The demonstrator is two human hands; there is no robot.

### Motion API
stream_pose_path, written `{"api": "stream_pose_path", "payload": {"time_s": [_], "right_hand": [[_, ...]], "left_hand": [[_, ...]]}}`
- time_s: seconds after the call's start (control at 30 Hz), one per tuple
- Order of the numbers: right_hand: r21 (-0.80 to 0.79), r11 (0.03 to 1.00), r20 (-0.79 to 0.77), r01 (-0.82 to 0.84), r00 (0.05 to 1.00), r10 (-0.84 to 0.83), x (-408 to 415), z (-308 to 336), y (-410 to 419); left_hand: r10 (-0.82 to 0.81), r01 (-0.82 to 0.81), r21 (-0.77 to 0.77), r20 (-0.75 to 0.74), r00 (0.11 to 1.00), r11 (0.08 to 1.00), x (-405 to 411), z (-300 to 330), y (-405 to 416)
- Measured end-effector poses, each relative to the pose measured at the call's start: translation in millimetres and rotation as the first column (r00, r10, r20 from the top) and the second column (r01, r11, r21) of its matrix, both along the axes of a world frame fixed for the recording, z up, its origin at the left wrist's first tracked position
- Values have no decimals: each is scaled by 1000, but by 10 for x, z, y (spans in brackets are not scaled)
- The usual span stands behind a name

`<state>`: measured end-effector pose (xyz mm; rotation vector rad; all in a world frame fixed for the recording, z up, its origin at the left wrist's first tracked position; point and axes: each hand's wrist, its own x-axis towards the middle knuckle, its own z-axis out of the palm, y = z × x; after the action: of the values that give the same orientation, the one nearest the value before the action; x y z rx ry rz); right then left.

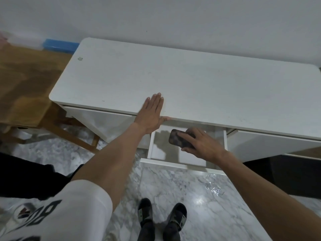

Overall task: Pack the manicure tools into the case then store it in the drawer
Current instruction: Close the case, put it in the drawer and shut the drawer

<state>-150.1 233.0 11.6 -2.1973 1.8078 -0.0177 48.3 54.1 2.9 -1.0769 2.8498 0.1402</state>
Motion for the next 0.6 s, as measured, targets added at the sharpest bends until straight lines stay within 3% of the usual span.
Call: {"api": "stream_pose_path", "payload": {"time_s": [0.3,0.6], "right_hand": [[178,984,-71,15,997,-2,-40,-638,-128],[308,951,-28,23,999,-15,21,-1117,-273]], "left_hand": [[-31,30,-63,-14,999,998,15,-118,-54],[-43,38,-135,-34,999,990,5,-203,-79]]}}
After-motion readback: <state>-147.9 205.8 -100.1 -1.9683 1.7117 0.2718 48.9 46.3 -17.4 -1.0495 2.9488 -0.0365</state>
